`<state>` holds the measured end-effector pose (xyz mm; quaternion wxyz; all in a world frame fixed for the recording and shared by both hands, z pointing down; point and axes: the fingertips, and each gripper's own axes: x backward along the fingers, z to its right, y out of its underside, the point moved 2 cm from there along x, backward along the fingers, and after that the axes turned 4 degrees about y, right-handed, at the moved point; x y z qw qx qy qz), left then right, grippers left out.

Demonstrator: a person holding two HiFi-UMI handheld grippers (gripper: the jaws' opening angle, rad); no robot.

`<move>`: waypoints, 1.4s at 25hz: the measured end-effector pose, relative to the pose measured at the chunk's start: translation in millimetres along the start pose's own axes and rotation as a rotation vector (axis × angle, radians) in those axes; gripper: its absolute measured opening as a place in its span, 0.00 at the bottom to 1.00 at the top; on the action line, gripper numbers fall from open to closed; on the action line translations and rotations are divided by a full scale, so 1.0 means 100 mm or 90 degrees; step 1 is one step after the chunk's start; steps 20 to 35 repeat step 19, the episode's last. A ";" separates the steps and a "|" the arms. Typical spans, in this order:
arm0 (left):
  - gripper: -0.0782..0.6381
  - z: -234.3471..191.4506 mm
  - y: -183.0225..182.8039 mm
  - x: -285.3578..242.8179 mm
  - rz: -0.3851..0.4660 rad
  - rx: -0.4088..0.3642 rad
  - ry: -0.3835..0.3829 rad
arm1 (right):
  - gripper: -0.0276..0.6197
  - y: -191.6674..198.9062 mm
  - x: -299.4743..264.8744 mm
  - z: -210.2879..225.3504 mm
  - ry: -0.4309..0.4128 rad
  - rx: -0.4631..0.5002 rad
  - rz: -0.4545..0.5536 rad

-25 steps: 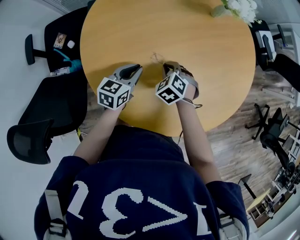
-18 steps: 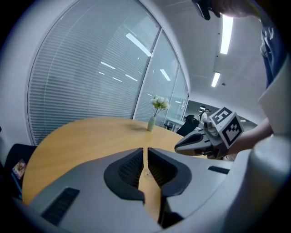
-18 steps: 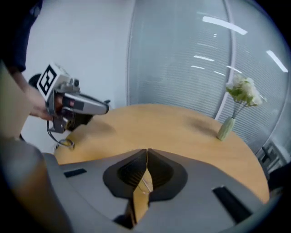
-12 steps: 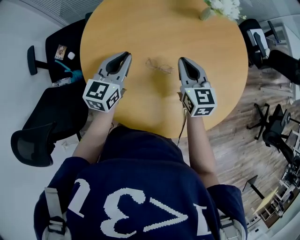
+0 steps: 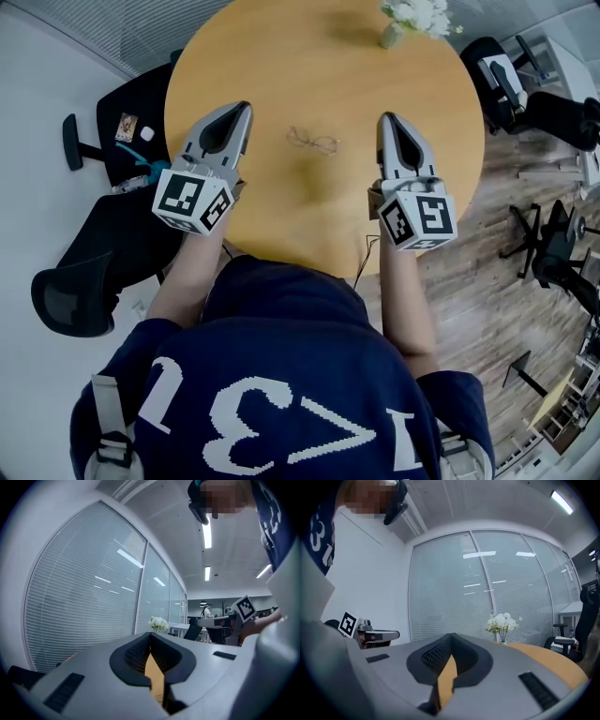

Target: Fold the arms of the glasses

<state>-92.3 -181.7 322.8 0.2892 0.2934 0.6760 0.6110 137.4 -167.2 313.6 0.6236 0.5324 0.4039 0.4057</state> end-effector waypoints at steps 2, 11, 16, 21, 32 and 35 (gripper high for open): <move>0.13 0.02 -0.04 0.02 0.003 -0.004 0.002 | 0.08 -0.05 0.05 -0.02 0.006 0.007 0.007; 0.13 0.06 -0.12 0.09 0.002 -0.017 0.011 | 0.08 -0.13 0.17 -0.07 0.030 0.020 0.019; 0.13 0.04 -0.15 0.13 0.005 -0.019 0.008 | 0.08 -0.18 0.21 -0.11 0.038 0.028 0.026; 0.13 0.03 -0.15 0.15 0.004 -0.020 0.006 | 0.08 -0.20 0.22 -0.13 0.041 0.029 0.028; 0.13 0.03 -0.15 0.15 0.004 -0.020 0.006 | 0.08 -0.20 0.22 -0.13 0.041 0.029 0.028; 0.13 0.03 -0.15 0.15 0.004 -0.020 0.006 | 0.08 -0.20 0.22 -0.13 0.041 0.029 0.028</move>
